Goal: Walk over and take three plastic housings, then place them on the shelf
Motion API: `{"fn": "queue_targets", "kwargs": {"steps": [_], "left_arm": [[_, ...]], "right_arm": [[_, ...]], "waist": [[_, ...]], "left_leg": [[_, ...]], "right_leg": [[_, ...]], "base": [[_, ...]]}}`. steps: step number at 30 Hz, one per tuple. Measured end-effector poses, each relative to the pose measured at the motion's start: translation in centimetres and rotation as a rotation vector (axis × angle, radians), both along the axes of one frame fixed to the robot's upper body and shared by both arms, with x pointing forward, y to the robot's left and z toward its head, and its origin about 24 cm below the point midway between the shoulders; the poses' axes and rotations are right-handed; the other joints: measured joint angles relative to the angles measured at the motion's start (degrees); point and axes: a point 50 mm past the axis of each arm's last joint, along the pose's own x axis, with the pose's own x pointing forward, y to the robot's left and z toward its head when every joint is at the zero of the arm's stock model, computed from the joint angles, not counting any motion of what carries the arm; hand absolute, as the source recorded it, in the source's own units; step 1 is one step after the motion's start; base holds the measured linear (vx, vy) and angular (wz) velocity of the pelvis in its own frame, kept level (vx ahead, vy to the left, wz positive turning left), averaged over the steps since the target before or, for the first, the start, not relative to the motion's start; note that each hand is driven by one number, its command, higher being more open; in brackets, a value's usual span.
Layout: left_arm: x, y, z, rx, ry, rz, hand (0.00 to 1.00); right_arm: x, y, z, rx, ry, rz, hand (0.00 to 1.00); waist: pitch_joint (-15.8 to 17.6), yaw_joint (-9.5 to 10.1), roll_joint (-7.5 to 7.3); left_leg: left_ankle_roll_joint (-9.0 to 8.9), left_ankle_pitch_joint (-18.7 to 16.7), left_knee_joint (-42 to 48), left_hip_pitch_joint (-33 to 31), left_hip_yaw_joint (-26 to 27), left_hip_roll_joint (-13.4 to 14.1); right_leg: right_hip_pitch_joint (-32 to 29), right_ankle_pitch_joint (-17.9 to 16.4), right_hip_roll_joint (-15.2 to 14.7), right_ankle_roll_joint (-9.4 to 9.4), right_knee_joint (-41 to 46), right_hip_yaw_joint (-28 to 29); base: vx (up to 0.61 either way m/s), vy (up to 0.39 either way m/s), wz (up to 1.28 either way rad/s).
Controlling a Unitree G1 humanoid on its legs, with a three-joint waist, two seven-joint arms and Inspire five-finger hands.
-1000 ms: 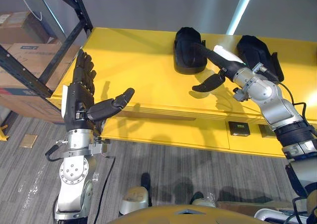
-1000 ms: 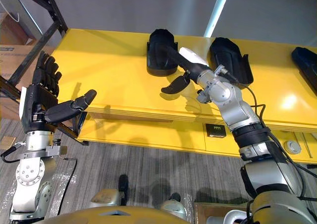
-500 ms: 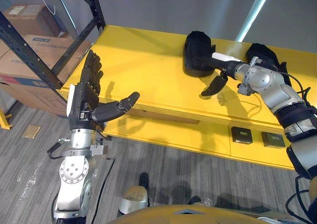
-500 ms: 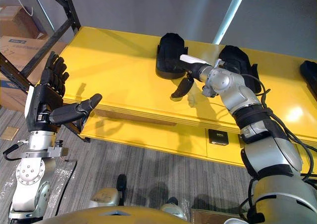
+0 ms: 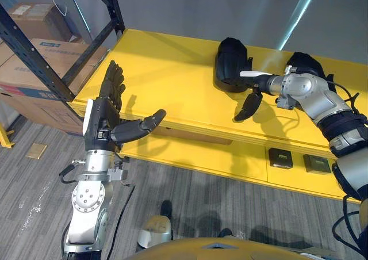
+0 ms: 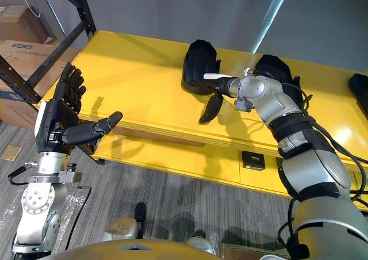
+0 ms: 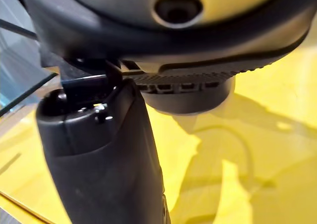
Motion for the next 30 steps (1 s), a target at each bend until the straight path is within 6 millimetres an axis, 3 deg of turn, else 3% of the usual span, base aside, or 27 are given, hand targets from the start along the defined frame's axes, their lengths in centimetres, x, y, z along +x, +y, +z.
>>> {"fn": "queue_targets", "kwargs": {"steps": [30], "left_arm": [[0.21, -0.43, -0.26, -0.01, 0.025, -0.01, 1.0]], "right_arm": [[-0.38, 0.67, -0.42, 0.058, 0.109, 0.006, 1.0]], "waist": [[-0.4, -0.11, -0.99]], "left_leg": [[-0.03, 0.0, -0.2, 0.2, 1.3, 0.1]], "right_leg": [[-0.8, -0.1, -0.1, -0.15, 0.7, 1.3]], "base": [[0.0, 0.003, -0.02]]}}
